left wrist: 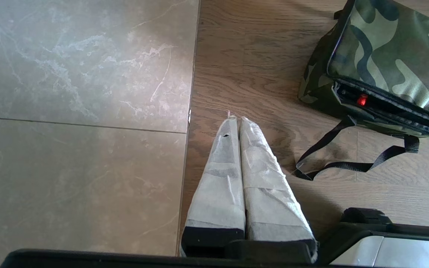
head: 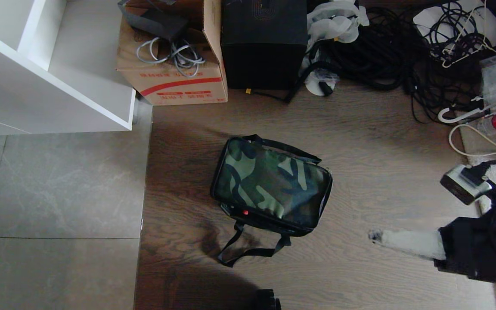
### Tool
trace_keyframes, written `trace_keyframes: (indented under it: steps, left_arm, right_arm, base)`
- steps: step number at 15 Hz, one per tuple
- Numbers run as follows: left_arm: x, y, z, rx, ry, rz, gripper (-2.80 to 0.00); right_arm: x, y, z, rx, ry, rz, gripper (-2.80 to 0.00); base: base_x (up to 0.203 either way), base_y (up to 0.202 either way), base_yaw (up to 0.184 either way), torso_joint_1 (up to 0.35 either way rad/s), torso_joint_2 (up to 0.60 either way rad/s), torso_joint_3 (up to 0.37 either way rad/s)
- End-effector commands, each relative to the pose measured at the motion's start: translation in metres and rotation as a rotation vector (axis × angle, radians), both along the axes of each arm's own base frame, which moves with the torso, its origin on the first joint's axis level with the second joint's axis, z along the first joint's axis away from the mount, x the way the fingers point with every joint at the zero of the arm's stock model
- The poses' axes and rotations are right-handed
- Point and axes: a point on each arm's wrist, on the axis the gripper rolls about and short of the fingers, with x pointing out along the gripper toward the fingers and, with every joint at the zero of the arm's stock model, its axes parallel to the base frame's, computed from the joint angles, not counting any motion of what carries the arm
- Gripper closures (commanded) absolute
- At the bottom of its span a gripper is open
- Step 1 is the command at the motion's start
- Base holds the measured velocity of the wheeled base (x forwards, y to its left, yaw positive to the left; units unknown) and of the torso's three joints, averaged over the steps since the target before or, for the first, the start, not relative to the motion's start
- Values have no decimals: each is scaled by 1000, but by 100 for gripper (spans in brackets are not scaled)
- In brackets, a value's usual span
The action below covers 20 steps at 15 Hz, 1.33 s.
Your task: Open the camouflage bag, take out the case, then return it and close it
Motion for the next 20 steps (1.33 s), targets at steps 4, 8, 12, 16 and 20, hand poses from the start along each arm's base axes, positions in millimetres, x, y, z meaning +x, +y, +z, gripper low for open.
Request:
trace_keyframes:
  steps: [4,8,12,16,20]
  left_arm:
    - [1,0,-3,-1,8,1,0]
    - [1,0,-2,-1,8,1,0]
    - [1,0,-3,-1,8,1,0]
    - [1,0,-3,-1,8,1,0]
    - [1,0,-3,-1,8,0,0]
  right_arm:
    - [-79,-28,14,1,-94,-19,0]
    - [-146,-57,-24,-318,-168,-189,0]
    - [-168,-66,-76,-739,-286,-461,0]
    - [-164,-69,-83,-813,-383,-654,0]
    - [-166,-69,-90,-733,-478,-751,0]
  base:
    - [0,0,0,0,0,0]
    - [0,0,0,0,0,0]
    - [0,0,0,0,0,0]
    - [0,0,0,0,0,0]
    - [0,0,0,0,0,0]
